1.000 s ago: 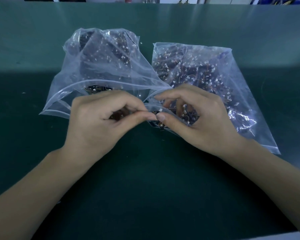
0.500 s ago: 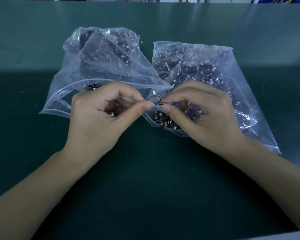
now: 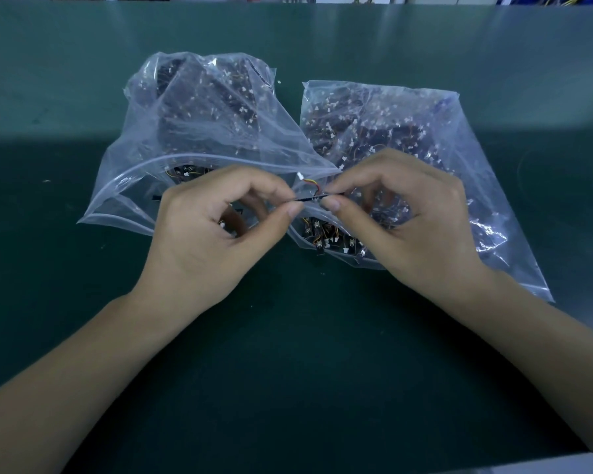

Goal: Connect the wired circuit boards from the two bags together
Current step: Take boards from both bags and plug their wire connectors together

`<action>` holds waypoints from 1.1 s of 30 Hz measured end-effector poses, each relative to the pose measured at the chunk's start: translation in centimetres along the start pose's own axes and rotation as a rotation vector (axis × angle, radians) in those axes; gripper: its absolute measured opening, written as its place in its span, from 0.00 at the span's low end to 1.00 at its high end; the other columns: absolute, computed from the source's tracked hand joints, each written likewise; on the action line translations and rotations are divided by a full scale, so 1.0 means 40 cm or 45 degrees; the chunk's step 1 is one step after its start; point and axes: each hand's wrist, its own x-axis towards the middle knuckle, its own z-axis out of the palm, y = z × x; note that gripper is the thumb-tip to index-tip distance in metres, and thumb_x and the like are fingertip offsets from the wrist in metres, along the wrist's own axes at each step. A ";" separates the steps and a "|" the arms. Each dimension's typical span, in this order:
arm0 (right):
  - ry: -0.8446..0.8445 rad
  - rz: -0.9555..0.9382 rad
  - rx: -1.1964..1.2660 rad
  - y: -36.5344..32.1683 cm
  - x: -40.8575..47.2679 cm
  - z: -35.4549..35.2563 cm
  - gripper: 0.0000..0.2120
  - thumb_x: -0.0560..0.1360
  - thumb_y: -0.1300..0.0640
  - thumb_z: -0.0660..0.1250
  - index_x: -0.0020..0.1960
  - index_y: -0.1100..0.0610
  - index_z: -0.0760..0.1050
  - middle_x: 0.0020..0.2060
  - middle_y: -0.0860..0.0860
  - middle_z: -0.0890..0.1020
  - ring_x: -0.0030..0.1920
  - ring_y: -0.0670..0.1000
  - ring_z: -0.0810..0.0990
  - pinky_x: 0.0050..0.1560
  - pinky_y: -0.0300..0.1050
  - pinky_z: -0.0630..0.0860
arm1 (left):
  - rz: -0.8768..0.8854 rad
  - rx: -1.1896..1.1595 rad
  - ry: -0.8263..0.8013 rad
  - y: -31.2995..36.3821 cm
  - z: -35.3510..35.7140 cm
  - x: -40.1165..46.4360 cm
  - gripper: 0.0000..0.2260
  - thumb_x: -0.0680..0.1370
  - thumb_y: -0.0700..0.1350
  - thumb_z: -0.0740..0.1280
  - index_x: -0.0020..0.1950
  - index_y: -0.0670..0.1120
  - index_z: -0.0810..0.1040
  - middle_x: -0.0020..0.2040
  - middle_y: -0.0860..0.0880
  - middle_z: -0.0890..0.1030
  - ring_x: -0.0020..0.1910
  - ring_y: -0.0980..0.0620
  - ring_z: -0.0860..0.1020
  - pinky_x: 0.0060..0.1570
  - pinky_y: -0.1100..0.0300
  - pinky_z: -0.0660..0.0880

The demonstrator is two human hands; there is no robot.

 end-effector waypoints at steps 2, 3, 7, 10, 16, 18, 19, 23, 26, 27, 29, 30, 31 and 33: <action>-0.029 -0.006 0.009 0.000 0.001 0.001 0.02 0.80 0.62 0.76 0.51 0.61 0.86 0.44 0.52 0.85 0.38 0.52 0.79 0.44 0.38 0.75 | -0.004 -0.014 -0.004 0.000 0.000 -0.001 0.03 0.81 0.44 0.75 0.53 0.46 0.86 0.47 0.56 0.86 0.43 0.51 0.84 0.37 0.56 0.78; -0.040 -0.003 0.015 0.000 0.001 0.001 0.02 0.80 0.62 0.76 0.51 0.61 0.86 0.44 0.52 0.85 0.38 0.52 0.79 0.44 0.38 0.75 | -0.001 -0.013 -0.011 0.000 0.000 -0.001 0.03 0.81 0.43 0.75 0.54 0.46 0.86 0.47 0.54 0.86 0.43 0.50 0.84 0.38 0.56 0.78; -0.075 0.018 0.022 0.001 0.000 0.001 0.02 0.80 0.62 0.76 0.50 0.61 0.85 0.44 0.51 0.84 0.38 0.51 0.79 0.47 0.34 0.72 | 0.049 0.040 -0.051 0.000 -0.007 0.001 0.02 0.81 0.41 0.76 0.52 0.43 0.86 0.46 0.50 0.85 0.43 0.49 0.83 0.37 0.53 0.77; -0.082 0.031 0.009 0.001 -0.001 0.003 0.03 0.80 0.61 0.75 0.50 0.61 0.84 0.44 0.50 0.84 0.38 0.51 0.78 0.48 0.33 0.71 | 0.070 0.059 -0.059 0.002 -0.009 0.002 0.02 0.81 0.40 0.76 0.52 0.42 0.87 0.46 0.49 0.85 0.43 0.49 0.83 0.37 0.52 0.76; -0.091 0.041 0.008 0.001 -0.003 0.010 0.04 0.81 0.60 0.74 0.50 0.61 0.83 0.45 0.48 0.84 0.38 0.50 0.78 0.47 0.31 0.70 | 0.083 0.067 -0.069 0.000 -0.010 0.003 0.02 0.81 0.40 0.75 0.52 0.42 0.86 0.46 0.49 0.84 0.42 0.49 0.82 0.36 0.51 0.76; -0.088 0.040 0.004 0.001 -0.002 0.009 0.04 0.81 0.59 0.74 0.50 0.61 0.83 0.44 0.48 0.84 0.38 0.50 0.78 0.47 0.31 0.70 | 0.088 0.071 -0.067 -0.001 -0.009 0.002 0.02 0.81 0.40 0.75 0.52 0.42 0.86 0.46 0.49 0.84 0.42 0.48 0.83 0.37 0.51 0.76; -0.083 0.043 0.006 0.000 -0.002 0.010 0.04 0.81 0.59 0.74 0.50 0.60 0.83 0.44 0.47 0.84 0.38 0.50 0.78 0.47 0.32 0.70 | 0.085 0.072 -0.062 0.000 -0.007 0.001 0.02 0.81 0.40 0.75 0.52 0.42 0.86 0.46 0.49 0.84 0.42 0.48 0.83 0.37 0.52 0.76; -0.091 0.042 0.010 0.001 -0.003 0.011 0.04 0.81 0.60 0.74 0.50 0.61 0.83 0.45 0.46 0.83 0.37 0.49 0.78 0.47 0.32 0.71 | 0.093 0.079 -0.072 -0.001 -0.007 0.002 0.01 0.81 0.40 0.75 0.52 0.42 0.86 0.46 0.50 0.84 0.43 0.49 0.83 0.37 0.53 0.77; -0.109 0.045 -0.002 0.001 -0.003 0.010 0.04 0.81 0.60 0.75 0.50 0.60 0.83 0.44 0.46 0.83 0.37 0.49 0.78 0.47 0.32 0.70 | 0.103 0.079 -0.088 -0.002 -0.009 0.002 0.01 0.81 0.39 0.75 0.51 0.43 0.85 0.46 0.51 0.83 0.42 0.49 0.82 0.36 0.53 0.76; -0.108 0.051 0.002 0.000 -0.003 0.010 0.04 0.81 0.60 0.75 0.50 0.60 0.83 0.44 0.45 0.83 0.37 0.49 0.78 0.47 0.32 0.70 | 0.095 0.074 -0.088 -0.002 -0.007 0.001 0.01 0.81 0.39 0.75 0.51 0.43 0.85 0.46 0.50 0.83 0.42 0.49 0.82 0.35 0.53 0.76; -0.103 0.061 0.010 -0.001 -0.003 0.010 0.04 0.81 0.60 0.74 0.50 0.60 0.83 0.44 0.42 0.82 0.37 0.48 0.78 0.47 0.31 0.71 | 0.079 0.070 -0.093 -0.001 -0.003 0.000 0.01 0.81 0.39 0.75 0.51 0.42 0.85 0.46 0.50 0.82 0.42 0.50 0.82 0.35 0.53 0.76; -0.108 0.062 0.010 -0.002 -0.004 0.010 0.04 0.81 0.60 0.74 0.50 0.60 0.83 0.44 0.42 0.82 0.37 0.48 0.78 0.47 0.31 0.71 | 0.080 0.070 -0.099 -0.001 -0.003 0.000 0.01 0.81 0.39 0.75 0.51 0.42 0.85 0.46 0.50 0.82 0.42 0.50 0.82 0.35 0.53 0.76; -0.116 0.060 0.006 -0.002 -0.004 0.010 0.04 0.81 0.60 0.74 0.50 0.60 0.83 0.44 0.42 0.82 0.37 0.48 0.78 0.47 0.31 0.71 | 0.085 0.071 -0.107 -0.001 -0.004 0.000 0.01 0.81 0.39 0.75 0.51 0.42 0.85 0.46 0.50 0.82 0.42 0.50 0.82 0.35 0.53 0.76; -0.126 0.059 0.000 -0.003 -0.003 0.010 0.04 0.80 0.60 0.75 0.50 0.60 0.83 0.44 0.41 0.81 0.36 0.49 0.78 0.47 0.31 0.70 | 0.096 0.079 -0.114 -0.003 -0.009 0.002 0.00 0.81 0.39 0.75 0.51 0.43 0.85 0.46 0.50 0.82 0.42 0.49 0.82 0.35 0.52 0.76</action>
